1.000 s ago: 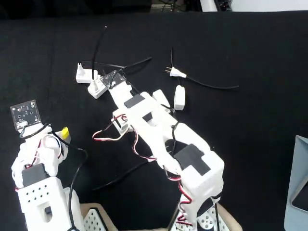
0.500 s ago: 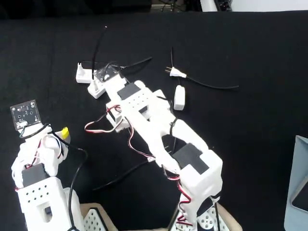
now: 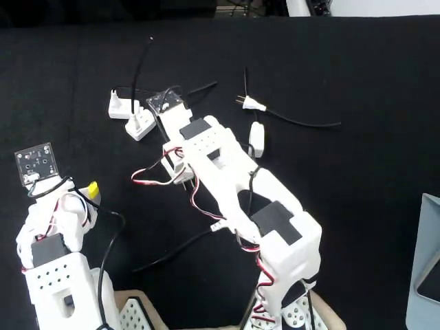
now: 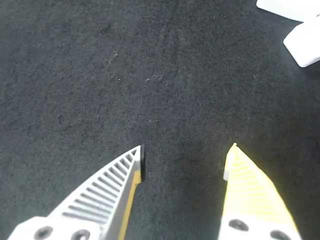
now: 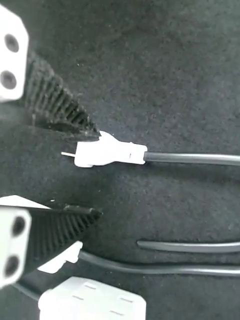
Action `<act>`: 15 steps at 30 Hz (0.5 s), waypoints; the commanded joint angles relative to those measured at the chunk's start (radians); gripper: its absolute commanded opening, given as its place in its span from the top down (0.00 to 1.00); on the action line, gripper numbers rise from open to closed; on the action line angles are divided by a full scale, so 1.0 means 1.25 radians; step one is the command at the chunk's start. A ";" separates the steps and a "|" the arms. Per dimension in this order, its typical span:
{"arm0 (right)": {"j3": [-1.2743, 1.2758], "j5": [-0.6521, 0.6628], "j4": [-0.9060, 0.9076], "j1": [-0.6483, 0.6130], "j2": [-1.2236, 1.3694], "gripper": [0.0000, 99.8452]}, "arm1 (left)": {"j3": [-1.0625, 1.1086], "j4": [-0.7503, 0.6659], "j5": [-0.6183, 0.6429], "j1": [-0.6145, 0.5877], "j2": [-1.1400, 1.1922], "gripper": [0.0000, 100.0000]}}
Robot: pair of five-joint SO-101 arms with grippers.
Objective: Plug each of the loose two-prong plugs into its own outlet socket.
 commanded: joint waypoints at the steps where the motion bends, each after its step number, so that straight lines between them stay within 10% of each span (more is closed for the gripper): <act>1: 0.004 -0.004 -0.018 -0.018 -0.001 0.79 | -0.004 -0.016 -0.002 -0.007 -0.010 0.73; 15: -0.099 -0.002 -0.016 -0.038 0.132 0.89 | -0.004 -0.016 -0.002 -0.007 -0.010 0.73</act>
